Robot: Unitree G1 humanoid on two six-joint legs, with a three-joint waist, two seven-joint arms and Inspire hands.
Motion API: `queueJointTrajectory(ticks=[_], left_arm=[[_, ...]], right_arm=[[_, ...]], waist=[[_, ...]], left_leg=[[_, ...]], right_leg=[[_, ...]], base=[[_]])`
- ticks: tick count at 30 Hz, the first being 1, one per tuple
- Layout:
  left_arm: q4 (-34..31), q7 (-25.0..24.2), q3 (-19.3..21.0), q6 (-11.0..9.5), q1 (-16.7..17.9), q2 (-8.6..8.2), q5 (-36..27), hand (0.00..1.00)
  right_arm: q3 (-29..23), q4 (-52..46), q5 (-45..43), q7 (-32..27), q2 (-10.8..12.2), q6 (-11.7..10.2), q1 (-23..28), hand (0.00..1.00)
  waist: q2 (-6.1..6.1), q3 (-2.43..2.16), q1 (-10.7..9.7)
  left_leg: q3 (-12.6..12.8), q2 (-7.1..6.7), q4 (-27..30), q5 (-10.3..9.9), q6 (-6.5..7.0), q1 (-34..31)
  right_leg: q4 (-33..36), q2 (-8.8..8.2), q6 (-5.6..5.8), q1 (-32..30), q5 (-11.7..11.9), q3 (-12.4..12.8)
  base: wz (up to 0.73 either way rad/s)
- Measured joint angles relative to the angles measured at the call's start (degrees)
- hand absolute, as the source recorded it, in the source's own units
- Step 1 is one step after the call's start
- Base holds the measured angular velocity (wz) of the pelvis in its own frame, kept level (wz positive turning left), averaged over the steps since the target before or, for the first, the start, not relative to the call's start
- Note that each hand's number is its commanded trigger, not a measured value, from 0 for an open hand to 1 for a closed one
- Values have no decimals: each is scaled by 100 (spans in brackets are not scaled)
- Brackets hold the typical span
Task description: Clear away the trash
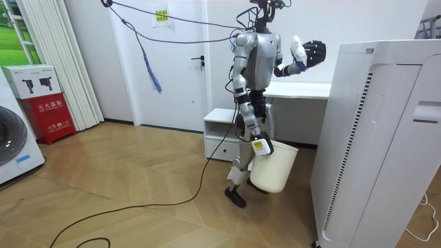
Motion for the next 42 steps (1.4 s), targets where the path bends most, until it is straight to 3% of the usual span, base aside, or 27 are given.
queueJointTrajectory(ticks=[6, 9, 12, 18, 19, 27, 42], left_arm=[[307, -60, 424, 42, 315, 312, 391, 100], [642, -60, 521, 82, 544, 344, 440, 100], [1444, -64, 520, 97, 839, 362, 510, 100], [2668, -57, 285, 174, 887, 255, 1049, 100], [2855, -57, 257, 174, 887, 201, 1129, 100], [4054, -57, 200, 59, 891, -74, 1524, 100], [5707, 44, 15, -120, 688, -288, 1521, 100]], right_arm=[[-6, 10, -8, -9, -18, -2, 6, 100], [-22, 24, 73, -79, -19, -3, 4, 100], [8, 139, 129, -195, -7, 1, -40, 100], [226, 498, 144, -370, 12, -2, -484, 100], [241, 512, 144, -380, 15, -4, -546, 100], [243, 492, 132, -404, 60, -33, -791, 100], [297, 528, 173, -483, 228, -52, -1001, 100]], waist=[[20, 0, 138], [66, 7, 156], [130, 6, 183], [140, 65, 208], [139, 99, 197], [99, 130, 262], [-57, 204, 265]], left_leg=[[-23, 14, 97, 1, -1, -158], [-69, -1, 153, 2, 1, -278], [-150, -8, 167, 21, 4, -421], [-244, -39, 189, 176, -8, -854], [-243, -38, 205, 178, -8, -898], [-162, -9, 192, 281, -14, -1357], [-139, -10, 351, 356, 7, -1955]], right_leg=[[116, 1, -1, -159, 0, -17], [141, -1, -1, -230, 0, -85], [203, -4, -1, -354, 0, -172], [320, -84, -15, -777, 8, -445], [321, -80, -15, -791, 8, -474], [585, -97, -21, -1398, 4, -393], [809, -77, -59, -2018, 26, -308]], base=[[1], [12], [14], [16], [11], [-1], [0]])
